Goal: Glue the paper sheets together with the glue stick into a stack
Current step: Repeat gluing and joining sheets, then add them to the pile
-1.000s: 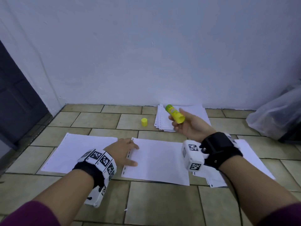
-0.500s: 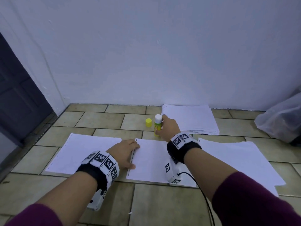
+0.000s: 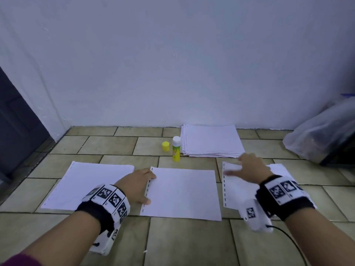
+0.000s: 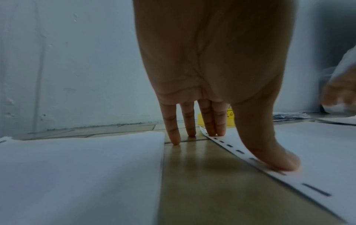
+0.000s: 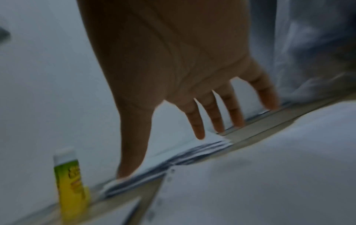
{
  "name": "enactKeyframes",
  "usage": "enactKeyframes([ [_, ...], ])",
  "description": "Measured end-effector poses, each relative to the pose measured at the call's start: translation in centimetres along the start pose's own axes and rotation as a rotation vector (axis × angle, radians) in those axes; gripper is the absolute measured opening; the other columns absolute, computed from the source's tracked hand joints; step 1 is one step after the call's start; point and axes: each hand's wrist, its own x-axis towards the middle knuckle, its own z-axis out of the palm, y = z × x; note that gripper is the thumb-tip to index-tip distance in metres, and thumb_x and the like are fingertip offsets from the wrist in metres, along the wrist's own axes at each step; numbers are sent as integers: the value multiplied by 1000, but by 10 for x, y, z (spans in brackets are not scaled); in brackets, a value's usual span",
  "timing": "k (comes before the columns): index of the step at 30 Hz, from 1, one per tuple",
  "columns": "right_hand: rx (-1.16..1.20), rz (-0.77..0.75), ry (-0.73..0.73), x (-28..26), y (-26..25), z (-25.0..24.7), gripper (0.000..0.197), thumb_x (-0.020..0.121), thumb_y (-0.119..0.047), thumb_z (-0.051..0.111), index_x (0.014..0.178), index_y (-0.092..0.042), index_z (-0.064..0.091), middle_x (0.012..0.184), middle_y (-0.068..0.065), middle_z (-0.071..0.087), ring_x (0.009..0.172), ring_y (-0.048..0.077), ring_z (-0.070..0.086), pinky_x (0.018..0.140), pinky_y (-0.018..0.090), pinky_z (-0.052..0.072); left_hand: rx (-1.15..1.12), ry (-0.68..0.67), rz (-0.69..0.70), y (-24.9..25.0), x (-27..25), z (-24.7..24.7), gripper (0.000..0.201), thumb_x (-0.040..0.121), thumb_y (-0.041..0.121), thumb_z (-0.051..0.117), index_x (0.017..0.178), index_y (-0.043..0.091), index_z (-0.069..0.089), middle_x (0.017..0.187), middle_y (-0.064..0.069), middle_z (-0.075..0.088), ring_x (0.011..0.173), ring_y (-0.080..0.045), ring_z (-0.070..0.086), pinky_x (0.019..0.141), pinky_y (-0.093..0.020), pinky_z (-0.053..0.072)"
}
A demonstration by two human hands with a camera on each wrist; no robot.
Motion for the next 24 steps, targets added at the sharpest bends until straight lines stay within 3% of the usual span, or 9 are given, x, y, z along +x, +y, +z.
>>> enactKeyframes([
  [2,-149,60,-146,-11,23,10,116,55,-75,72,140,-10,30,141,10,35,132,32,31,105,50,36,2,-15,-2,1,-1,1,88,77,38,76,148,21,26,149,10,25,133,-11,34,107,-23,32],
  [4,-186,39,-162,-20,35,22,114,51,-71,77,136,-13,28,136,6,34,128,29,32,102,48,39,21,-27,-12,2,-1,2,94,75,40,78,149,22,23,149,11,23,133,-11,34,107,-24,33],
  [8,-110,-61,-115,-28,44,19,71,63,-57,79,112,-22,42,123,1,47,112,21,44,94,35,42,71,-32,-14,4,-2,2,96,75,43,76,150,23,20,151,12,20,135,-11,30,107,-25,33],
  [10,-86,-71,-112,-29,45,10,50,79,-48,72,114,-20,50,124,2,53,110,18,49,87,25,38,95,-28,-14,5,-3,2,95,76,44,75,150,23,19,151,11,20,136,-11,27,108,-26,32],
  [11,-82,-72,-87,-29,45,6,40,85,-44,66,113,-19,53,124,3,56,108,18,51,84,24,36,108,-24,-14,6,-4,3,95,76,45,74,150,23,19,151,11,20,136,-11,25,108,-27,32],
  [13,-68,-82,-4,-31,44,-4,20,92,-39,57,94,-19,55,116,7,62,94,18,52,76,25,34,116,-15,-9,6,-4,5,94,76,47,73,150,24,20,150,11,21,137,-11,23,108,-28,33],
  [18,-24,-66,246,-60,13,-36,23,95,-30,52,83,-11,47,78,3,54,73,22,47,52,27,28,113,4,-3,7,-7,9,95,74,51,74,149,23,23,152,7,15,139,-12,18,108,-30,35],
  [21,-41,-210,268,-85,-34,-32,22,95,-33,49,88,-13,43,88,7,58,88,29,55,62,31,32,115,31,-3,9,-8,12,97,70,55,74,147,23,25,154,0,1,144,-19,4,112,-36,31],
  [24,-72,-363,140,-95,-83,13,27,95,-36,46,111,-14,49,111,10,63,109,29,56,83,35,39,69,-2,3,7,-10,14,97,73,56,72,148,22,21,155,4,9,144,-15,9,113,-34,29],
])
